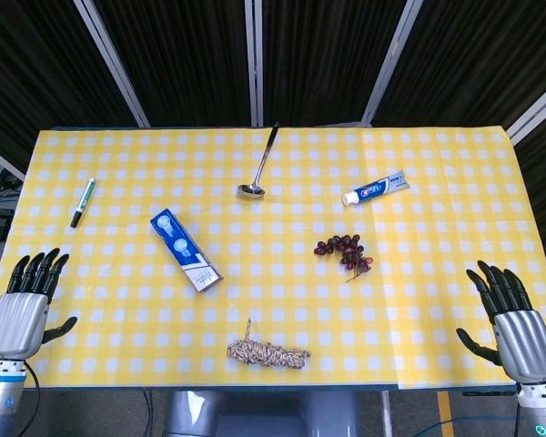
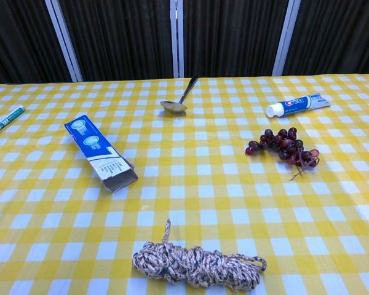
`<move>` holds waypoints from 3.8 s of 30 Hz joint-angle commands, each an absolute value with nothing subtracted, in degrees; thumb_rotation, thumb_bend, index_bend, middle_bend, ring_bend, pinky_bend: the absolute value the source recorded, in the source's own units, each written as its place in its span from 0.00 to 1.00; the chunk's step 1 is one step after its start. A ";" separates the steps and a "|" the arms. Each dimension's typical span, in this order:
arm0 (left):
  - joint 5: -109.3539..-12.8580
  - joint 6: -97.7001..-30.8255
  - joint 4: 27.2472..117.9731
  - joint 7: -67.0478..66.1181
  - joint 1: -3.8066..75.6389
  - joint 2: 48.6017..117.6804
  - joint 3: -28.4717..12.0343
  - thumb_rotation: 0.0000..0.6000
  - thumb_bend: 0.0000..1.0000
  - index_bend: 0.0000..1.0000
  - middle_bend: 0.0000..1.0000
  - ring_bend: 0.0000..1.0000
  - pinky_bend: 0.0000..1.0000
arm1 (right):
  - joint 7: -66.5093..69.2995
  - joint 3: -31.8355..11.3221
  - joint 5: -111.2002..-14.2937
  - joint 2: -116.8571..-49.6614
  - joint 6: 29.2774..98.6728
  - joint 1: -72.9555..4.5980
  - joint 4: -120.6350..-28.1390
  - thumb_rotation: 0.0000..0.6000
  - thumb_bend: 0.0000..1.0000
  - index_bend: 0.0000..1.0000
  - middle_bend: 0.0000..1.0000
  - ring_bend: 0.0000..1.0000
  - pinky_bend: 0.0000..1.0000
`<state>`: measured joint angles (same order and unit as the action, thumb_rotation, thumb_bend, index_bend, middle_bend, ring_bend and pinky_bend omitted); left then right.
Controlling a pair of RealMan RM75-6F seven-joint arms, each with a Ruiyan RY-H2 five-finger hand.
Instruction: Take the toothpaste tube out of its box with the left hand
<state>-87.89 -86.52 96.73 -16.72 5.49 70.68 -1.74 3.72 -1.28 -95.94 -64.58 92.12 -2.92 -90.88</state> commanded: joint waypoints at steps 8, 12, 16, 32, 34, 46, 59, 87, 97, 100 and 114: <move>-88.12 -86.62 96.86 -16.95 5.40 70.65 -1.56 1.00 0.00 0.00 0.00 0.00 0.00 | 4.04 -1.21 -96.02 -64.41 92.25 -2.84 -90.95 1.00 0.12 0.03 0.00 0.00 0.00; -88.33 -86.68 96.81 -16.70 5.46 70.69 -1.58 1.00 0.00 0.00 0.00 0.00 0.00 | 3.97 -1.19 -96.07 -64.41 92.24 -2.84 -90.99 1.00 0.12 0.03 0.00 0.00 0.00; -88.51 -86.74 96.85 -16.70 5.57 70.73 -1.68 1.00 0.00 0.00 0.00 0.00 0.00 | 3.79 -1.18 -95.91 -64.51 91.89 -2.95 -90.95 1.00 0.12 0.03 0.00 0.00 0.00; -92.06 -76.51 93.55 -16.64 15.83 68.10 -5.42 1.00 0.00 0.02 0.00 0.00 0.07 | 6.21 -1.87 -94.23 -64.03 90.83 -3.45 -90.60 1.00 0.12 0.02 0.00 0.00 0.00; -92.26 -73.47 92.04 -15.09 18.53 67.72 -6.16 1.00 0.00 0.04 0.00 0.00 0.09 | 6.68 -2.01 -93.74 -63.93 90.51 -3.53 -90.49 1.00 0.12 0.02 0.00 0.00 0.00; -93.52 -57.21 84.42 -10.42 31.96 68.08 -7.65 1.00 0.00 0.12 0.00 0.04 0.13 | 9.36 -2.83 -90.89 -63.67 88.03 -4.35 -89.50 1.00 0.12 0.02 0.00 0.00 0.00; -90.06 -43.87 74.25 -9.10 40.97 76.01 -6.93 1.00 0.00 0.16 0.02 0.07 0.16 | 13.34 -4.24 -87.91 -62.73 87.12 -4.50 -88.44 1.00 0.12 0.02 0.00 0.00 0.00; -85.02 -37.16 58.98 -8.87 49.17 90.02 -5.13 1.00 0.05 0.31 0.17 0.18 0.24 | 16.69 -5.84 -84.07 -62.30 84.60 -4.97 -86.36 1.00 0.12 0.02 0.00 0.00 0.00; -84.86 -41.40 56.02 -8.56 47.91 91.99 -3.75 1.00 0.31 0.50 0.36 0.34 0.37 | 16.38 -5.75 -84.56 -62.37 84.82 -4.90 -86.55 1.00 0.12 0.03 0.00 0.00 0.00; -85.05 -42.99 55.99 -8.71 47.41 91.60 -3.40 1.00 0.31 0.51 0.37 0.34 0.37 | 16.24 -5.67 -84.88 -62.35 85.04 -4.85 -86.79 1.00 0.12 0.03 0.00 0.00 0.00; -84.10 -48.88 67.62 -15.05 46.24 80.57 -4.77 1.00 0.31 0.51 0.37 0.34 0.37 | 16.58 -5.23 -86.97 -61.64 87.27 -4.09 -88.14 1.00 0.12 0.03 0.00 0.00 0.00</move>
